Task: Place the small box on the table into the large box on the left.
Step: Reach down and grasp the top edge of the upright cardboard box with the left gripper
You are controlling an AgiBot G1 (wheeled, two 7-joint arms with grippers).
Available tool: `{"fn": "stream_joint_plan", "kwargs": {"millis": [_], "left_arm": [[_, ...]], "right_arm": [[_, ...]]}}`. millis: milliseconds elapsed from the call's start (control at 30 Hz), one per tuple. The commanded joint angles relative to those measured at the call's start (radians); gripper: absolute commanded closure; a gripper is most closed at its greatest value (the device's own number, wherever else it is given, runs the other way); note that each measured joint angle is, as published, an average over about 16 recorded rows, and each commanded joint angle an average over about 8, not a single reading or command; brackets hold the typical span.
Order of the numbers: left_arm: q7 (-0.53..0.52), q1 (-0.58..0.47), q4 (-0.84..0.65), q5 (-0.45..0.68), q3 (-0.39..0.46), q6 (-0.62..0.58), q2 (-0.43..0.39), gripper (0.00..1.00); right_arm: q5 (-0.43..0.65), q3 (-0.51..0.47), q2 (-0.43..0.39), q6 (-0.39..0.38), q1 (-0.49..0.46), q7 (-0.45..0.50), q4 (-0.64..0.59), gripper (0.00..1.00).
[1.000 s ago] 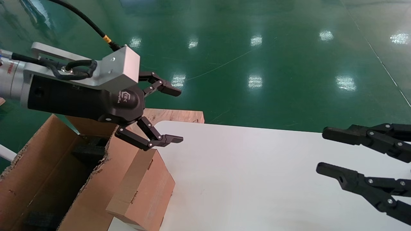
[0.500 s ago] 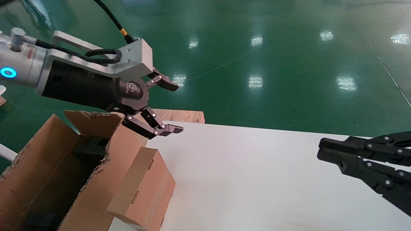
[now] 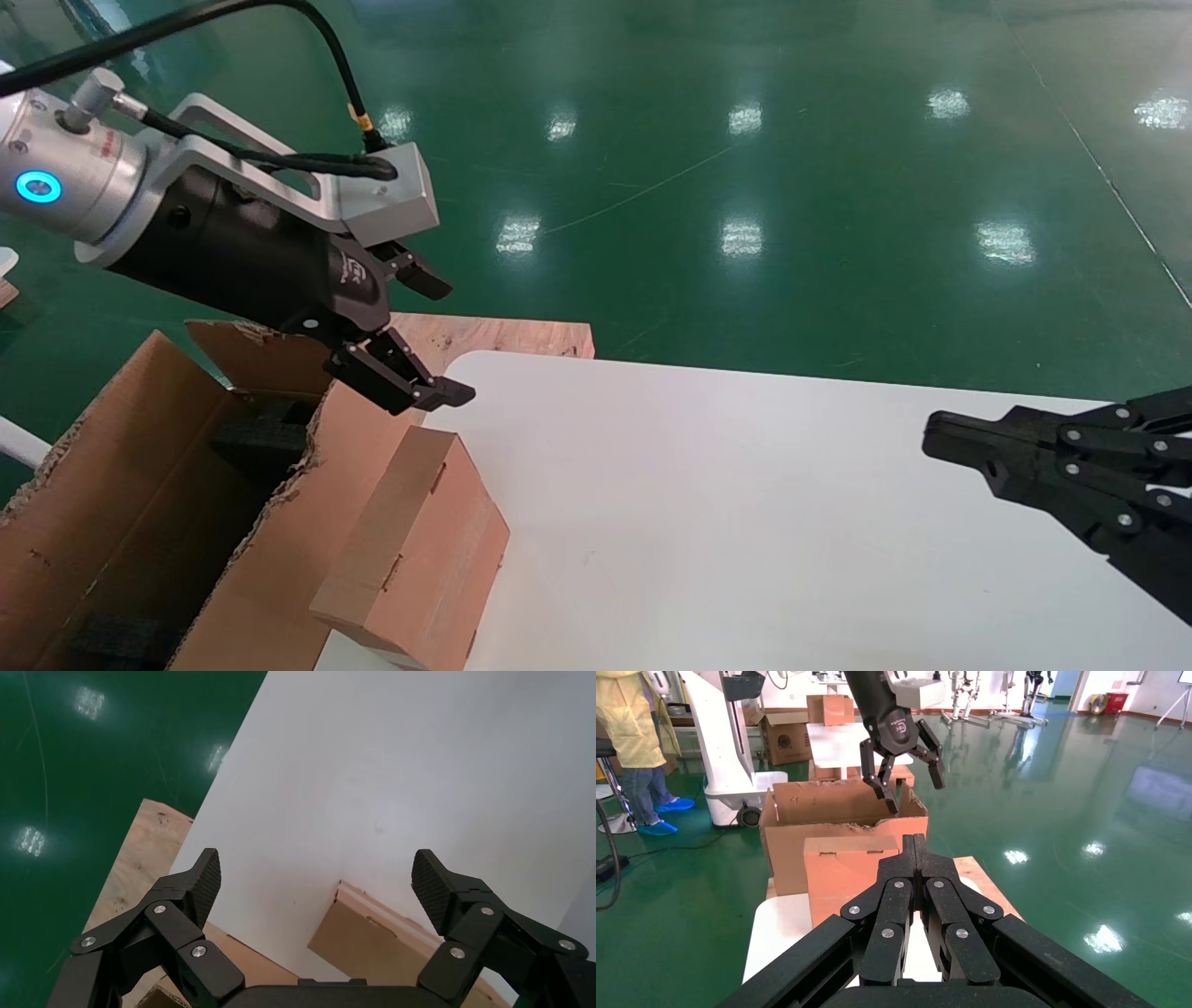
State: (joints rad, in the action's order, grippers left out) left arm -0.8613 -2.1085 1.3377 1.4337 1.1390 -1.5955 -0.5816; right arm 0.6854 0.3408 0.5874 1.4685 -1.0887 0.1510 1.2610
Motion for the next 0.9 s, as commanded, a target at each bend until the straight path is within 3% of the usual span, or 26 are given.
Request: {"fn": "stream_joint_plan", "kwargs": {"millis": [33, 300, 567, 733, 767, 900], "left_arm": [[-0.011, -0.029, -0.001, -0.011, 0.037, -0.001, 0.001, 0.0], [-0.022, -0.018, -0.014, 0.006, 0.056, 0.013, -0.021, 0.0], [-0.216, -0.095, -0.035, 0.097, 0.248, 0.002, -0.148, 0.0], [-0.324, -0.169, -0.056, 0.085, 0.391, -0.001, -0.204, 0.0], [-0.338, -0.18, -0.06, 0.079, 0.412, -0.001, -0.21, 0.0], [-0.379, -0.217, -0.083, 0.033, 0.478, 0.0, -0.232, 0.0]], "right_arm": [[0.0, 0.0, 0.0, 0.0, 0.0, 0.0, 0.0, 1.0], [0.0, 0.0, 0.0, 0.0, 0.0, 0.0, 0.0, 1.0], [0.0, 0.0, 0.0, 0.0, 0.0, 0.0, 0.0, 1.0], [0.0, 0.0, 0.0, 0.0, 0.0, 0.0, 0.0, 1.0], [0.0, 0.0, 0.0, 0.0, 0.0, 0.0, 0.0, 0.94], [0.0, 0.0, 0.0, 0.0, 0.0, 0.0, 0.0, 0.44]]}}
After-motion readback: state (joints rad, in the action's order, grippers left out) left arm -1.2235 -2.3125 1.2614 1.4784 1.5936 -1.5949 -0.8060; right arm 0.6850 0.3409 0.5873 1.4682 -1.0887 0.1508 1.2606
